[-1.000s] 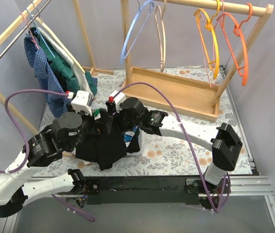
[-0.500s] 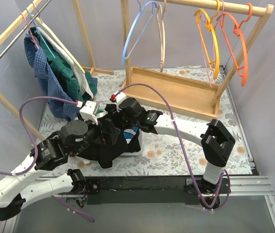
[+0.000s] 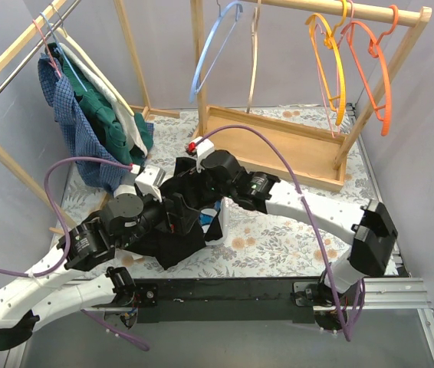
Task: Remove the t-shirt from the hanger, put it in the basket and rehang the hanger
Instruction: Place the T-shirt in the bin, then move the bin to the center of the board.
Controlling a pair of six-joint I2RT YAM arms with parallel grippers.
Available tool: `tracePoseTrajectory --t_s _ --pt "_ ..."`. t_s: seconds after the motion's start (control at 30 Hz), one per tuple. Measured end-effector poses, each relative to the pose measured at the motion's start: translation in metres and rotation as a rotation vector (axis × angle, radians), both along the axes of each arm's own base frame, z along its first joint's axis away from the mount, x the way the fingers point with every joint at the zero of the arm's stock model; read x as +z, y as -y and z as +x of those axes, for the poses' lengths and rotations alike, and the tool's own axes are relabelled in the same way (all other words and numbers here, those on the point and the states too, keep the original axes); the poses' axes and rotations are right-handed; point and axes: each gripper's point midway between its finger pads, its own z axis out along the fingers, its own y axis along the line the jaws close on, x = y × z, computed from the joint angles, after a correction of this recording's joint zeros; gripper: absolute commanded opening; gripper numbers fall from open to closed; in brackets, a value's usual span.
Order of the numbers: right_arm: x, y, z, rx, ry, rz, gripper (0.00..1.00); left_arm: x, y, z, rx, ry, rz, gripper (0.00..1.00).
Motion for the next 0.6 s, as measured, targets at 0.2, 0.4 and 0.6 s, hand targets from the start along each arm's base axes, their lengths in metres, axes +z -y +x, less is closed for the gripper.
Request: tracePoseTrajectory --t_s 0.2,0.4,0.6 --pt "0.037 0.034 -0.004 -0.075 0.059 0.035 0.98 0.011 0.009 -0.004 -0.047 0.019 -0.059 0.98" --pt "0.06 0.084 -0.004 -0.22 0.11 0.049 0.98 0.0 0.026 -0.006 -0.102 0.001 -0.078 0.98" --pt "0.061 0.14 -0.018 -0.328 0.118 0.053 0.98 -0.028 0.038 0.017 0.015 -0.077 -0.047 0.98"
